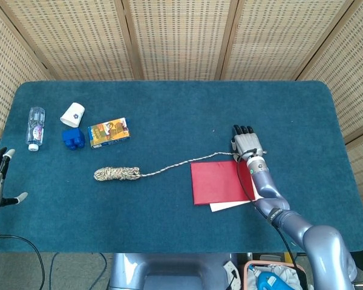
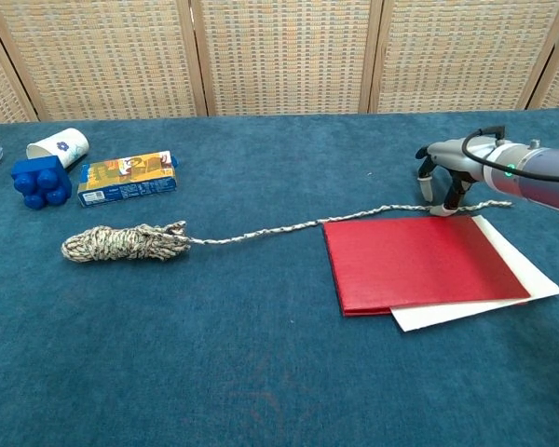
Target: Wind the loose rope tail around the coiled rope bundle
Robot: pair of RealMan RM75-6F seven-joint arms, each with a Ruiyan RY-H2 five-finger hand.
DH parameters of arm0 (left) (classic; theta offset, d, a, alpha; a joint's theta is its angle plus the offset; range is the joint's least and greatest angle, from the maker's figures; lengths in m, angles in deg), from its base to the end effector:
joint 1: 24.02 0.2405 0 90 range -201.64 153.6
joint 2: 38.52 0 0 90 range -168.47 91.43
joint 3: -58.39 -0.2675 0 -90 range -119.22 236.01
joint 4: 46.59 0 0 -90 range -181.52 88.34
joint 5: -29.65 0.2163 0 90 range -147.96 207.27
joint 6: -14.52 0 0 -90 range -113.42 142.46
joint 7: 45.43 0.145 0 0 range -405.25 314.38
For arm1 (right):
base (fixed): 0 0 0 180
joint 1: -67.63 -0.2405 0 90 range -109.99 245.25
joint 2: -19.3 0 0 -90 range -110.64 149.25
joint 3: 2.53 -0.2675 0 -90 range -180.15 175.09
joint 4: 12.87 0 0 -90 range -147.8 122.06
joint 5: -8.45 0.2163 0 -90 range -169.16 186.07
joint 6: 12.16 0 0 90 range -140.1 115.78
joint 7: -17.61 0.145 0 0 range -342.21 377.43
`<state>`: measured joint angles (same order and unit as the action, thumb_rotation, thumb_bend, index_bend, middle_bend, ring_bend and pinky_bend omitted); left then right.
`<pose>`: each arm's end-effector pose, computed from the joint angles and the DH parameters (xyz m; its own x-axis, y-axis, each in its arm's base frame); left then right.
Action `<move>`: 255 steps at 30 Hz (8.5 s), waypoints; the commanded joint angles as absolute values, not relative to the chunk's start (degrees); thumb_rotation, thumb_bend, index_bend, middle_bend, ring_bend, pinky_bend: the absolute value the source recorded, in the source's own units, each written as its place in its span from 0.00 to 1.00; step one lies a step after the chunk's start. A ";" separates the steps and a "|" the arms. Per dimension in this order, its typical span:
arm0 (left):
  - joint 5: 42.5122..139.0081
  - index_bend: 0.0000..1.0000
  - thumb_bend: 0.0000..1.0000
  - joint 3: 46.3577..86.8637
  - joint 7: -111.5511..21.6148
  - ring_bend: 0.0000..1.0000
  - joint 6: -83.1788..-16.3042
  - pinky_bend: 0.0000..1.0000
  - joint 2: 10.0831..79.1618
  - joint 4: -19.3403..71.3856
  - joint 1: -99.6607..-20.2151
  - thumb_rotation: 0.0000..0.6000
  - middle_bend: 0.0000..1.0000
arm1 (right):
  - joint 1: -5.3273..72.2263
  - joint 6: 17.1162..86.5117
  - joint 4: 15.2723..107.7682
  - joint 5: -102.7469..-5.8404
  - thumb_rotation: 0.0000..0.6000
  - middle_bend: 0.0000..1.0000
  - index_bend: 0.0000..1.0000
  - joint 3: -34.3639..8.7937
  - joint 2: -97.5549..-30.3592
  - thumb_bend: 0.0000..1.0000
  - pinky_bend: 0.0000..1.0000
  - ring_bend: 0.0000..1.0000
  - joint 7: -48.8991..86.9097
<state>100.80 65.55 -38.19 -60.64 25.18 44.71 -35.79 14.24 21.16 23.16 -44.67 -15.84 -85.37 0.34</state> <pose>-0.3385 0.2374 0.1651 0.4742 0.0640 0.8781 0.8691 0.1256 -0.4785 -0.2274 -0.4718 -0.0398 0.6050 -0.3234 0.7276 -0.7900 -0.1300 0.5992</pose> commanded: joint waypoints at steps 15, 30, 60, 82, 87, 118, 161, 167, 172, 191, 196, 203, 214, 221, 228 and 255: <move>100.39 0.00 0.00 65.56 -38.28 0.00 -60.25 0.00 25.16 44.48 -35.93 1.00 0.00 | 13.75 19.13 22.86 -45.27 1.00 0.00 0.51 -16.33 -85.40 0.31 0.00 0.00 -2.55; 100.26 0.00 0.00 65.55 -38.53 0.00 -59.99 0.00 25.09 44.34 -36.03 1.00 0.00 | 13.67 18.00 23.80 -43.36 1.00 0.00 0.58 -17.12 -84.96 0.40 0.00 0.00 -3.79; 102.47 0.00 0.00 64.68 -39.46 0.00 -56.75 0.00 24.50 43.88 -37.91 1.00 0.00 | 19.63 33.43 35.86 -57.74 1.00 0.00 0.69 -13.65 -78.50 0.47 0.00 0.00 5.15; 102.18 0.02 0.07 65.93 -38.41 0.00 -38.01 0.05 37.32 33.15 -52.67 1.00 0.00 | 27.53 45.80 57.95 -63.21 1.00 0.00 0.69 -9.90 -68.36 0.47 0.00 0.00 -1.94; 100.24 0.11 0.13 67.13 -36.59 0.02 -36.06 0.16 42.23 30.47 -55.73 1.00 0.06 | 28.52 46.91 59.94 -63.75 1.00 0.00 0.69 -9.53 -67.39 0.47 0.00 0.00 -2.60; 95.46 0.44 0.32 67.02 -34.71 0.30 -31.57 0.44 53.71 19.20 -62.84 1.00 0.35 | 31.09 48.37 64.21 -65.78 1.00 0.00 0.69 -9.35 -64.41 0.49 0.00 0.00 -2.10; 100.33 0.73 0.52 72.23 -41.82 0.50 -34.30 0.58 60.14 11.99 -71.75 1.00 0.56 | 29.94 55.57 99.05 -68.99 1.00 0.00 0.70 -21.59 -41.07 0.49 0.00 0.00 0.56; 102.36 0.75 0.52 71.01 -44.16 0.50 -33.77 0.58 60.16 11.87 -72.37 1.00 0.57 | 26.38 51.36 103.94 -57.84 1.00 0.00 0.70 -28.93 -35.65 0.49 0.00 0.00 4.86; 104.14 0.76 0.54 70.04 -47.55 0.51 -33.64 0.58 59.45 12.61 -72.39 1.00 0.58 | 22.73 48.41 103.89 -49.70 1.00 0.00 0.70 -32.86 -33.89 0.49 0.00 0.00 6.48; 115.12 0.77 0.55 63.10 -67.48 0.51 -30.04 0.59 51.35 17.06 -73.24 1.00 0.58 | 12.21 46.09 87.08 -33.69 1.00 0.00 0.70 -37.47 -38.99 0.49 0.00 0.00 7.04; 119.91 0.78 0.55 60.32 -74.97 0.51 -30.69 0.59 48.98 18.19 -74.36 1.00 0.58 | 9.94 43.33 82.34 -29.15 1.00 0.00 0.70 -38.51 -40.77 0.49 0.00 0.00 9.59; 123.93 0.78 0.55 58.01 -87.38 0.51 -32.84 0.59 46.26 19.95 -76.05 1.00 0.58 | 7.73 39.39 76.28 -24.43 1.00 0.00 0.70 -37.81 -43.11 0.49 0.00 0.00 11.56; 126.89 0.78 0.55 56.95 -108.95 0.51 -37.10 0.59 41.29 23.44 -79.21 1.00 0.58 | 8.75 30.16 62.35 -23.73 1.00 0.00 0.70 -33.99 -49.34 0.49 0.00 0.00 19.56; 123.52 0.79 0.55 59.85 -114.42 0.51 -37.00 0.59 42.66 22.72 -80.93 1.00 0.58 | 11.14 25.93 57.18 -26.86 1.00 0.00 0.71 -31.82 -52.00 0.49 0.00 0.00 24.61; 118.97 0.79 0.55 63.44 -111.98 0.51 -34.90 0.59 44.89 22.18 -82.60 1.00 0.58 | 13.90 25.64 56.04 -30.58 1.00 0.00 0.71 -29.40 -53.94 0.49 0.00 0.00 27.23; 88.57 0.79 0.56 79.29 -78.91 0.52 -29.03 0.59 56.87 16.86 -85.52 1.00 0.59 | 26.34 37.09 72.49 -57.41 1.00 0.00 0.72 -18.76 -51.16 0.49 0.00 0.00 31.92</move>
